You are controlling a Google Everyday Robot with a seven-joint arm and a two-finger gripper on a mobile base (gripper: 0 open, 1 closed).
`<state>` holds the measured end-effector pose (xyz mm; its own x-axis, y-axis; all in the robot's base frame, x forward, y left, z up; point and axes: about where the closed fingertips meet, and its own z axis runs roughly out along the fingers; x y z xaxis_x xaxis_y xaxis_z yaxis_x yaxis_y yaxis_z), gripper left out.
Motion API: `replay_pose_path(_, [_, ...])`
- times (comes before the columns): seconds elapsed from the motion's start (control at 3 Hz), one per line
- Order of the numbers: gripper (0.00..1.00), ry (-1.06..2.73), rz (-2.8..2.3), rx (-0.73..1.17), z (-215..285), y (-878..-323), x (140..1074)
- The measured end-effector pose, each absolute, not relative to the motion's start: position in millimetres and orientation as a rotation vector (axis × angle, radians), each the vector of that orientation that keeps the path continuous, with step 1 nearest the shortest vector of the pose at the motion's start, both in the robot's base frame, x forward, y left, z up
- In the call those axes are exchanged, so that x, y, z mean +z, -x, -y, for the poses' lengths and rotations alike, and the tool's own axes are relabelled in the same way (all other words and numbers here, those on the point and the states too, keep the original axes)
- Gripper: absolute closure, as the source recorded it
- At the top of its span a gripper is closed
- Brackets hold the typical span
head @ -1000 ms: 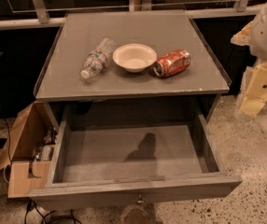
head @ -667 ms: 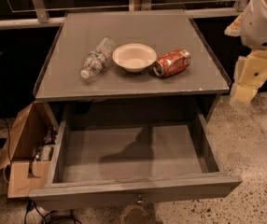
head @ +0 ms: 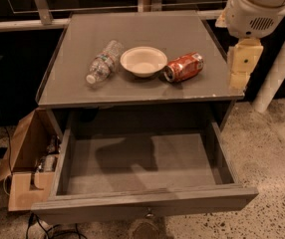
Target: Place coke can into top drawer
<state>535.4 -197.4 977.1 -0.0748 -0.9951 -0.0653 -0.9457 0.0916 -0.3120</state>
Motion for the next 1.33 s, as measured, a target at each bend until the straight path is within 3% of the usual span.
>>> replay_pose_path(0.33, [0.00, 1.937, -2.111, -0.273, 197.4, -535.5, 977.1])
replay_pose_path(1.33, [0.00, 1.947, -2.013, -0.372, 199.8, -612.1, 963.1])
